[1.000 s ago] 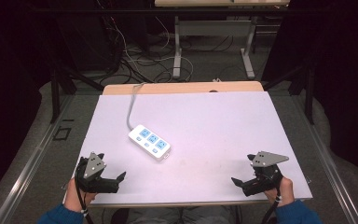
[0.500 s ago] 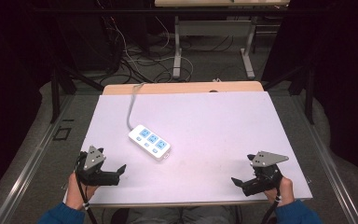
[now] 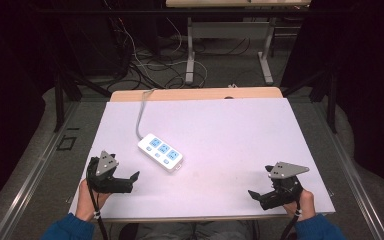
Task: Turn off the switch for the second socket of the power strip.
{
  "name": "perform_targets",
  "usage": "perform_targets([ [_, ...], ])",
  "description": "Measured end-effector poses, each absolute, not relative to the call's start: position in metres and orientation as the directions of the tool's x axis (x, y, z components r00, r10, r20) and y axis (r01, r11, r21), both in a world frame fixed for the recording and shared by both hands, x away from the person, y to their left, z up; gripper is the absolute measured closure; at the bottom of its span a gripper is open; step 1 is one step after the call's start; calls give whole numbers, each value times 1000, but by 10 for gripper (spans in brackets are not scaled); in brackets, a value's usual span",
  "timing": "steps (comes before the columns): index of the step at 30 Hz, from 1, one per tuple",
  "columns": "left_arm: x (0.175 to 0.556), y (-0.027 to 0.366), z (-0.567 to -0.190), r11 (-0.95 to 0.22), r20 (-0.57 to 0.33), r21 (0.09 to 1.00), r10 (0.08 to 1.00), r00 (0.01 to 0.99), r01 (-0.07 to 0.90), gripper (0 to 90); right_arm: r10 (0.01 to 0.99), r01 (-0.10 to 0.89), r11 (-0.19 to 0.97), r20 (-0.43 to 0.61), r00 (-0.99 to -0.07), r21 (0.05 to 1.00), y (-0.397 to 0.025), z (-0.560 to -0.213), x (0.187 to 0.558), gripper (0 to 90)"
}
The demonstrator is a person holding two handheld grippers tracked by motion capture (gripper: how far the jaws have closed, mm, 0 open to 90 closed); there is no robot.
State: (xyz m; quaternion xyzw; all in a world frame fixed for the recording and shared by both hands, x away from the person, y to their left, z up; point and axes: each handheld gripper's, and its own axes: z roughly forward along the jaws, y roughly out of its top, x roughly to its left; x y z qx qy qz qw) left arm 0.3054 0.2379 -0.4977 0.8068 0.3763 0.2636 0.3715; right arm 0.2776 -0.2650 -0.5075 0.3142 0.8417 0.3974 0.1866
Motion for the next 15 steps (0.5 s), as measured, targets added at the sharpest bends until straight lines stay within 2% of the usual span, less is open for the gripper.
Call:
perform_targets([
  [15,327,224,-497,-442,148,797,803,577,411,0,673,371,492,-73,-736,788,-265,-507,278,1],
])
